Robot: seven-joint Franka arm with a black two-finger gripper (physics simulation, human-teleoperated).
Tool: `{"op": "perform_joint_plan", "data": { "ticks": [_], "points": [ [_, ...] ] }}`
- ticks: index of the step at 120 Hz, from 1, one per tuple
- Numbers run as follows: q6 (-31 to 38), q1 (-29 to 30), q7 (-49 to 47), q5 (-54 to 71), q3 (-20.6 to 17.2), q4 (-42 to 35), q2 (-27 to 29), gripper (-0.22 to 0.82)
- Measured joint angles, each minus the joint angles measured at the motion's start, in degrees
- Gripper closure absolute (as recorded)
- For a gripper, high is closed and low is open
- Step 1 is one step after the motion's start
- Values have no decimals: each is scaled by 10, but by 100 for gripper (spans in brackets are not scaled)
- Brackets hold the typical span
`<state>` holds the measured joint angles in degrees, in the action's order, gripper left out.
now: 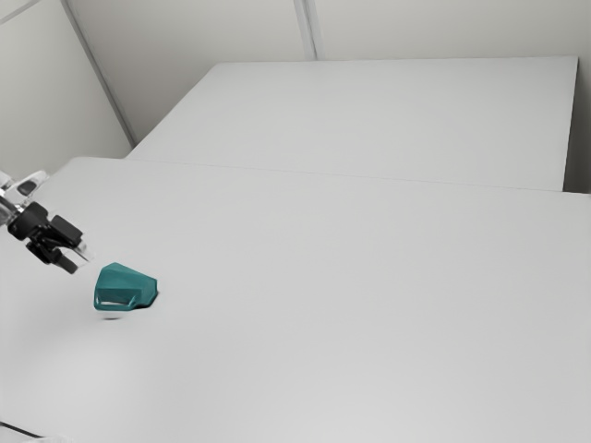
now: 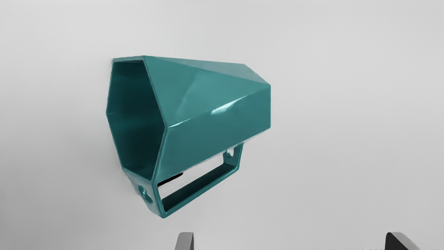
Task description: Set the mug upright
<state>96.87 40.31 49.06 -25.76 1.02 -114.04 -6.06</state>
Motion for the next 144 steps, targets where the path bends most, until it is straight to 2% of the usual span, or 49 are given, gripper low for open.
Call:
{"op": "perform_joint_plan", "data": {
  "ticks": [27, 52, 129, 144],
  "points": [
    [-36, 17, 73, -20, 0, 75, -96, 0],
    [-54, 32, 122, -45, 0, 115, -154, 0],
    [-63, 31, 186, -131, -3, 101, -186, 0],
    [-73, 32, 192, -136, -4, 97, -187, 13]
  ]
}}
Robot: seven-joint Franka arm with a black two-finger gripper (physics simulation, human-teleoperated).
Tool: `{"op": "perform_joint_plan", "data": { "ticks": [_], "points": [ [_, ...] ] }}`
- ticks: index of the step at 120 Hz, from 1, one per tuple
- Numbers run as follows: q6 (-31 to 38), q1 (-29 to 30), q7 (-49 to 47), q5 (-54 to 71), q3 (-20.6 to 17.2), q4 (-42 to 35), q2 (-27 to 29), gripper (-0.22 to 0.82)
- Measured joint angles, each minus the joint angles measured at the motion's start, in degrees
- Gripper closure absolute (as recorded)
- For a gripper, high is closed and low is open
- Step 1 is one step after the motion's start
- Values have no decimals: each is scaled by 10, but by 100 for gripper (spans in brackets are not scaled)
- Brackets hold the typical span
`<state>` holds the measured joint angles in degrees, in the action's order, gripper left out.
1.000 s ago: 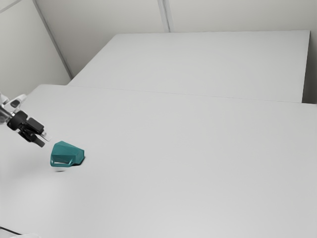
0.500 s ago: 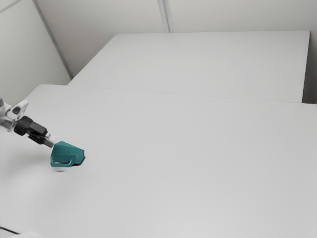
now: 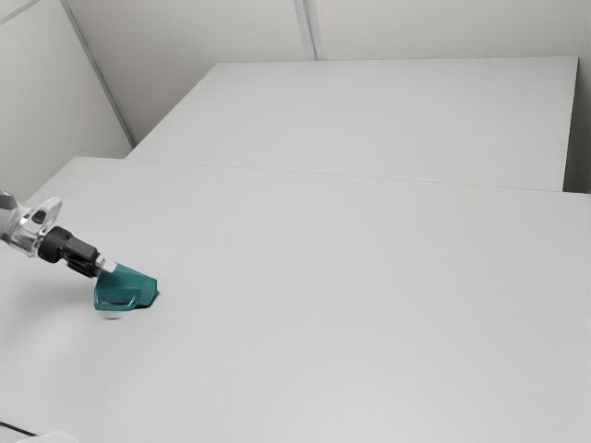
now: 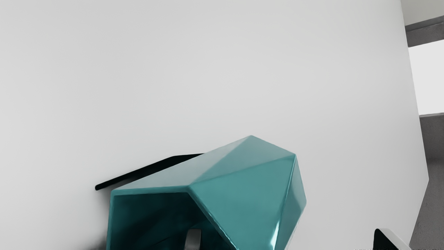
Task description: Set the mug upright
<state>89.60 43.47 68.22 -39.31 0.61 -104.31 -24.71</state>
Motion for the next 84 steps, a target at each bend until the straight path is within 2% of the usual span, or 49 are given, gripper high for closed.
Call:
{"op": "perform_joint_plan", "data": {
  "ticks": [23, 45, 66, 84],
  "points": [
    [-15, 2, 7, -5, -1, 0, -4, 34],
    [-31, 3, 12, -8, -1, 0, -2, 45],
    [-42, 4, 17, -9, -2, 1, 2, 63],
    [-46, 4, 21, -12, -3, 1, 4, 72]
  ]
}}
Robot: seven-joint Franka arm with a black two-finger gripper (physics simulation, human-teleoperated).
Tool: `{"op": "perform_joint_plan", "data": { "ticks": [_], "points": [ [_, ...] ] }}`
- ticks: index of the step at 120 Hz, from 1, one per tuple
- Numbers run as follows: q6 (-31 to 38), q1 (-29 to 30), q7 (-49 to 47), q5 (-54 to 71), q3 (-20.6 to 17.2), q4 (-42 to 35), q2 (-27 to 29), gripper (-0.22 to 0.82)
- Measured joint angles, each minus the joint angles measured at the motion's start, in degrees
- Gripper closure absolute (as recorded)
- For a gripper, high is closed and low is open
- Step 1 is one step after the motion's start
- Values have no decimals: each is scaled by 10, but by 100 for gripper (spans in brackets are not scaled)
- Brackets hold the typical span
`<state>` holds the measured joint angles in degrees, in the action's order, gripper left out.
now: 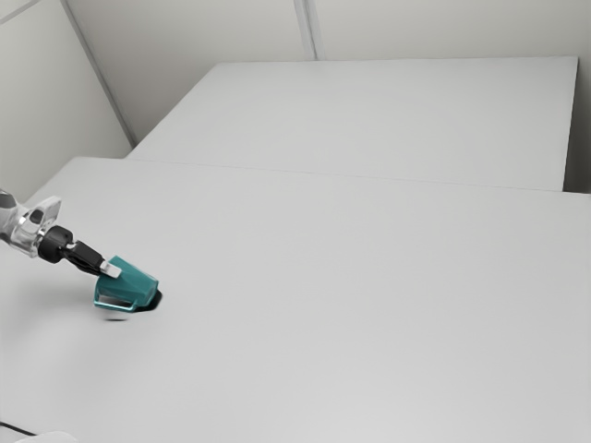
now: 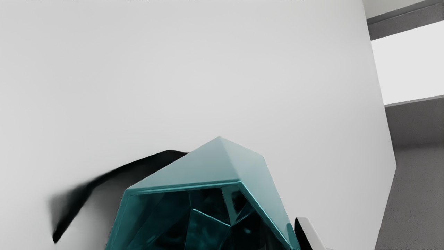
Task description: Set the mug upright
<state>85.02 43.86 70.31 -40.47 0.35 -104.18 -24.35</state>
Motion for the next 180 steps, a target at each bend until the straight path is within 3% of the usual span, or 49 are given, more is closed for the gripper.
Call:
{"op": "perform_joint_plan", "data": {
  "ticks": [39, 53, 103, 133, 160, 180],
  "points": [
    [3, -4, 4, 1, -6, -7, 28, 77],
    [21, -6, 4, 7, -23, -21, 53, 78],
    [201, -7, -77, 142, -183, -121, 203, 78],
    [290, -10, -153, 189, -264, -172, 251, 78],
    [345, -7, -243, 251, -364, -198, 285, 78],
    [377, -13, -306, 282, -400, -218, 291, 78]
  ]
}}
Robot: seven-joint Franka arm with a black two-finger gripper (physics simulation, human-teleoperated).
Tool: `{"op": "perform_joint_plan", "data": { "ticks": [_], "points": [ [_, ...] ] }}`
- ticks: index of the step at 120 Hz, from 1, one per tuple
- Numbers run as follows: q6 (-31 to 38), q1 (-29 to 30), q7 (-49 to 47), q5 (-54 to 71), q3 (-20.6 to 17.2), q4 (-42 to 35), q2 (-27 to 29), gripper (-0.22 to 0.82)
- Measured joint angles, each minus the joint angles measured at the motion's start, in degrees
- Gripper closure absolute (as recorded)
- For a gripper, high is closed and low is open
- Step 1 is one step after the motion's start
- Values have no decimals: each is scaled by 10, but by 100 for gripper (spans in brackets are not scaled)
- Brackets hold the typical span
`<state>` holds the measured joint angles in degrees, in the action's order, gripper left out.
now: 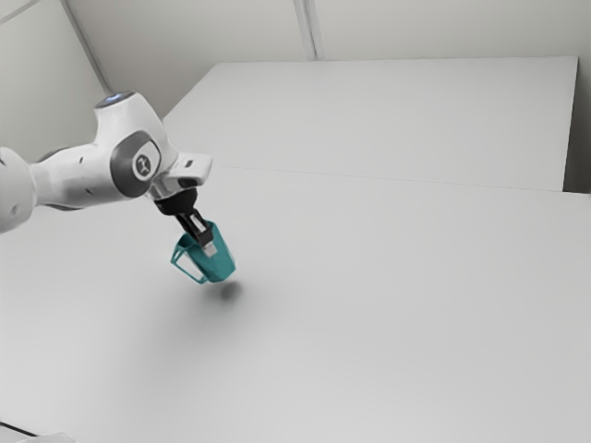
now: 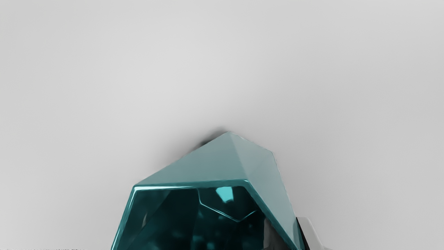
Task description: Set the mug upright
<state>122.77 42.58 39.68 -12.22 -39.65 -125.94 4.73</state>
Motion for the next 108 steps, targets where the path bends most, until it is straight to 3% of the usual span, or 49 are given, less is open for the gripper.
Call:
{"op": "perform_joint_plan", "data": {
  "ticks": [40, 108],
  "points": [
    [54, 5, -95, 36, -43, -54, 30, 78],
    [96, 6, -181, 41, -53, -100, 33, 78]
  ]
}}
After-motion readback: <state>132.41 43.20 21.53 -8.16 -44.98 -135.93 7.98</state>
